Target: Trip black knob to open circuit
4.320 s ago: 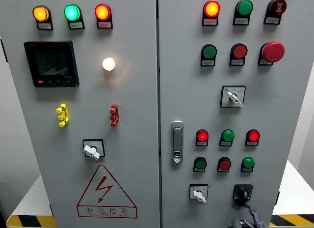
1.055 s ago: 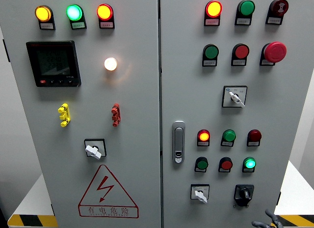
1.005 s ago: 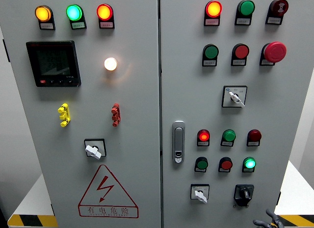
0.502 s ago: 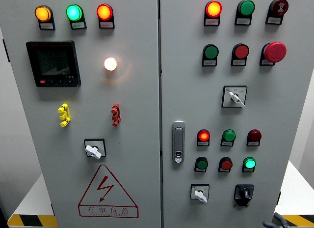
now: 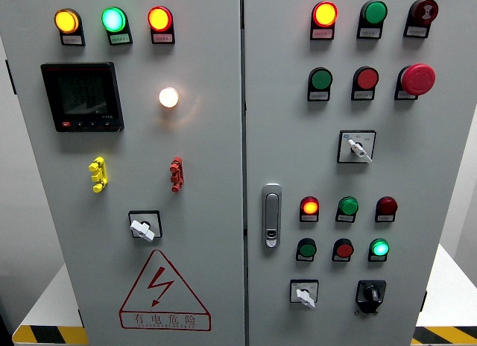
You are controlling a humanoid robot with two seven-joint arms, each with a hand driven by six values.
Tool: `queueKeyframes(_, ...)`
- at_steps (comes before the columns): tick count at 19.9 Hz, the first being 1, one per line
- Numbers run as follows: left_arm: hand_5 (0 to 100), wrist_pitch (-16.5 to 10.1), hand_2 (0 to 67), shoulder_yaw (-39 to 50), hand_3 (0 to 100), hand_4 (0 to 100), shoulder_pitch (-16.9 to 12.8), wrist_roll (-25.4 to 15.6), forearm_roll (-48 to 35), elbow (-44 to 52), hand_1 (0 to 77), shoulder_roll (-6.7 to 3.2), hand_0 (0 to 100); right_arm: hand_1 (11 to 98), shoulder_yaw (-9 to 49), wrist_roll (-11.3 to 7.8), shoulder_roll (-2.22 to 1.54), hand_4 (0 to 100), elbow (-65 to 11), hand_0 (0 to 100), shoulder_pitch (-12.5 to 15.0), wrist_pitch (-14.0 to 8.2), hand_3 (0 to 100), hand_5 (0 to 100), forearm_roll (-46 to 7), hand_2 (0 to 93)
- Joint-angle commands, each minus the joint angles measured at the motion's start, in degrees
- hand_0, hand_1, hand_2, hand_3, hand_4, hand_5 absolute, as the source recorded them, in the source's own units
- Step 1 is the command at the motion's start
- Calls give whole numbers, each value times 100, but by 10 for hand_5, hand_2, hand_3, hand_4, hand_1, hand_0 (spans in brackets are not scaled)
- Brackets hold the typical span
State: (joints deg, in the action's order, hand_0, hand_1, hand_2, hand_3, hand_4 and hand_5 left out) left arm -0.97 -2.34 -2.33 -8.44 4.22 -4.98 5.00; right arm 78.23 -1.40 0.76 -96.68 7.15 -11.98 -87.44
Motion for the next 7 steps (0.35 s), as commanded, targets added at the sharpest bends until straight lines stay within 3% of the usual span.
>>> queueKeyframes(1,18,0,127,-3,213,67,4,0,0,5,40,1,0,482,-1,-1,12,268,-9,771,41,-6,297,440,-89,99)
queueKeyframes(5,18,0,127,-3,212,67,4,0,0,-3,40,1,0,481,8,-9,12,269,-9,774,68,-6,295,439,-133,102)
queueKeyframes(7,18,0,127,5,213,67,4,0,0,5,40,1,0,480,-1,-9,47,270,-9,777,76,2,295,433,-133,104)
